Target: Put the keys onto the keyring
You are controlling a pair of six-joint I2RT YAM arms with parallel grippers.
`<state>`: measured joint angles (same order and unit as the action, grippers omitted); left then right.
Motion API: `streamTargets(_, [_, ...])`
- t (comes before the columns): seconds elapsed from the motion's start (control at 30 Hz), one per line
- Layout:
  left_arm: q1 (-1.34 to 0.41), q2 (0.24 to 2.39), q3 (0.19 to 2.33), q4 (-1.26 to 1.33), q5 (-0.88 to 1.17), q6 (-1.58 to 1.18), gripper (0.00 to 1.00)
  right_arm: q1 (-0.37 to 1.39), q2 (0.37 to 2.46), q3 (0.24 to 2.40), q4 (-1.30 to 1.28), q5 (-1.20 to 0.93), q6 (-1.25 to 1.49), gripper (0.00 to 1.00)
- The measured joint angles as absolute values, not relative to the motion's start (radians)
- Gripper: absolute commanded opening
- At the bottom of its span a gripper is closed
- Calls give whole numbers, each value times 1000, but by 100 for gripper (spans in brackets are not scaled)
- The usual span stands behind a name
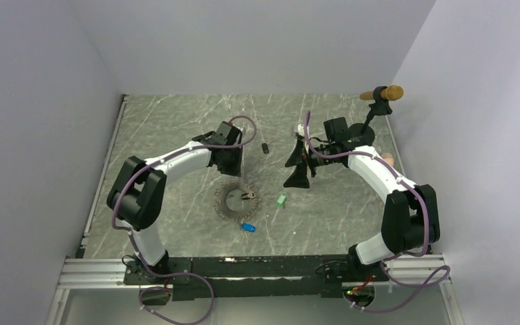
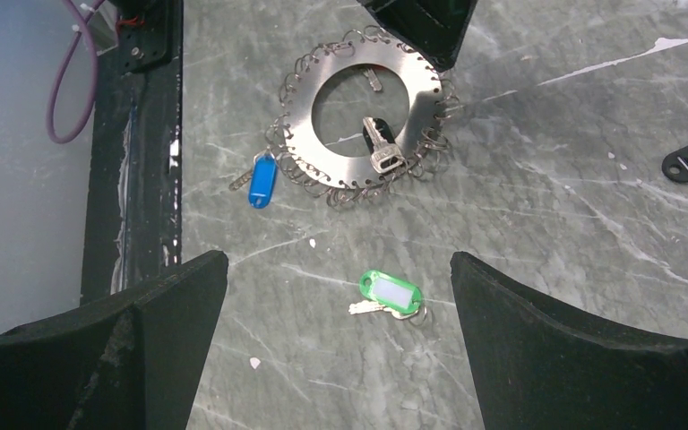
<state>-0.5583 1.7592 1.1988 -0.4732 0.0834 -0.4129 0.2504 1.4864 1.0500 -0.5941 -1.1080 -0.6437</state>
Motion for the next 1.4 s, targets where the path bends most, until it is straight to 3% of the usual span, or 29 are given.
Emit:
streamTargets(0.5, [-592,1856,1262,-569,-68,-443,21,250,1487,1050,-604,-1108,-655,100])
streamTargets(1.03, [-593,1896,1296,-594,-76,-440,20,250,1487,1056,-606,-1108,-656,100])
streamTargets(1.17, [-593,1900,1299,-598,-76,-439,13,250,1487,1056,-611,-1108,-661,100])
streamTargets(1.4, [-593,1912,1313,-608,-70,-435,10,250,1487,1060,-621,-1108,-664,100])
